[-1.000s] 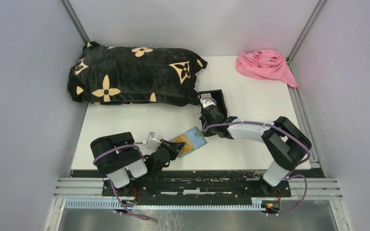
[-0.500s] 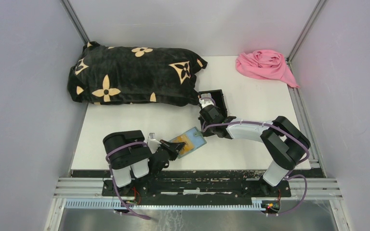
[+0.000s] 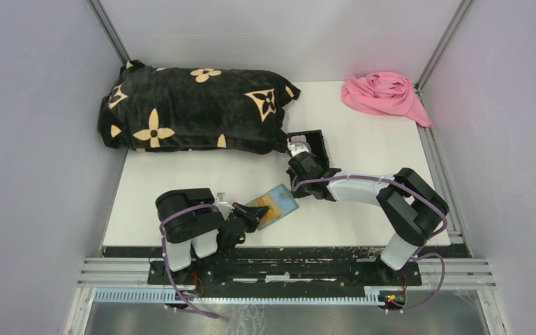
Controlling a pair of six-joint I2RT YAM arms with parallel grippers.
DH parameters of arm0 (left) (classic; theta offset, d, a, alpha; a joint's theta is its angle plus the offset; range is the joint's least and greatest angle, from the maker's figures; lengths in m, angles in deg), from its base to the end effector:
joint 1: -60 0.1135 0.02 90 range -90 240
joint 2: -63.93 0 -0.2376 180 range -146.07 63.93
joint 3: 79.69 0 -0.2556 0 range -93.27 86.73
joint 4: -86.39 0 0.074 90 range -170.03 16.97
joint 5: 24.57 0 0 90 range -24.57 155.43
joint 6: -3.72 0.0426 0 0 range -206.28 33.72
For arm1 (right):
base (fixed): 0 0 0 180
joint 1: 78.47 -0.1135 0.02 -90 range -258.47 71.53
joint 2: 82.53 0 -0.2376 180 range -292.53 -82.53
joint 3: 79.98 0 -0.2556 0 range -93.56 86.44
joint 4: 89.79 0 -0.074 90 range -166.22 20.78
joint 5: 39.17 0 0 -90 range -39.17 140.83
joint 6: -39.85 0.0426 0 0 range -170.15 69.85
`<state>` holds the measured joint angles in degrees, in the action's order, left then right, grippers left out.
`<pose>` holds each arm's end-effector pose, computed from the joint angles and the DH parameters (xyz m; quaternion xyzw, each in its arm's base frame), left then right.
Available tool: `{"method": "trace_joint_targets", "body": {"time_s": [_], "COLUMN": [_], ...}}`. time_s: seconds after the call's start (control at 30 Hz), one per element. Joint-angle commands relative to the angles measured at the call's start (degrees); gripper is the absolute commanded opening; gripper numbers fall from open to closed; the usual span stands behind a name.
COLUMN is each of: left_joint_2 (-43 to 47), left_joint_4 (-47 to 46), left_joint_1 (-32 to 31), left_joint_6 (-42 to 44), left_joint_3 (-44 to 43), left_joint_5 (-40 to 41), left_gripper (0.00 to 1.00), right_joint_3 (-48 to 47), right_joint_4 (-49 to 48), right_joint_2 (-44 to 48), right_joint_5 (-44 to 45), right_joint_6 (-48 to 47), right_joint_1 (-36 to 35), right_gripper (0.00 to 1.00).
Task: Put the credit cards into the card holder
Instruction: Insert the credit card into the card holder.
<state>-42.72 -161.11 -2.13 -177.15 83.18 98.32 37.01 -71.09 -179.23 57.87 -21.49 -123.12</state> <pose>0.1102 -0.1589 0.0444 -0.3507 0.7311 -0.4666 0.3534 0.2394 0.2292 0.1156 -0.1118 0.9384 0.1455 0.2928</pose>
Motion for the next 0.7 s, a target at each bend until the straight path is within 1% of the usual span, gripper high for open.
{"method": "trace_joint_targets", "body": {"time_s": [0.0, 0.07, 0.17, 0.37, 0.47, 0.57, 0.67], "left_joint_2": [-1.45, -1.33, -0.53, 2.31, 4.36, 6.58, 8.3], "left_joint_4": [-0.51, 0.85, 4.07, 12.36, 18.23, 24.32, 29.07], "left_joint_1": [-0.19, -0.18, -0.19, -0.1, -0.1, -0.1, -0.06], "left_joint_6": [3.07, 3.07, 3.06, 3.85, 4.18, 5.11, 5.9], "left_joint_3": [-0.92, -1.37, -2.54, -4.64, -6.16, -7.91, -9.34], "left_joint_5": [0.34, 0.34, -1.8, -3.3, -3.76, -4.01, -4.41], "left_gripper": [0.03, 0.03, 0.03, 0.03, 0.1, 0.22, 0.31], "right_joint_3": [-0.62, -0.62, -0.71, -0.75, -0.73, -0.85, -0.93], "right_joint_4": [2.66, 2.73, 2.81, 2.8, 2.79, 2.97, 3.11], "right_joint_2": [-1.91, -1.75, -1.63, -1.6, -1.39, -1.29, -1.16], "right_joint_5": [-1.24, -1.25, -1.31, -1.69, -1.71, -1.83, -1.91], "right_joint_6": [0.34, 0.35, 0.34, 0.43, 0.51, 0.51, 0.51], "right_joint_1": [-1.09, -1.14, -1.31, -1.66, -1.97, -2.08, -2.11], "right_gripper": [0.09, 0.09, 0.09, 0.09, 0.09, 0.09, 0.1]}}
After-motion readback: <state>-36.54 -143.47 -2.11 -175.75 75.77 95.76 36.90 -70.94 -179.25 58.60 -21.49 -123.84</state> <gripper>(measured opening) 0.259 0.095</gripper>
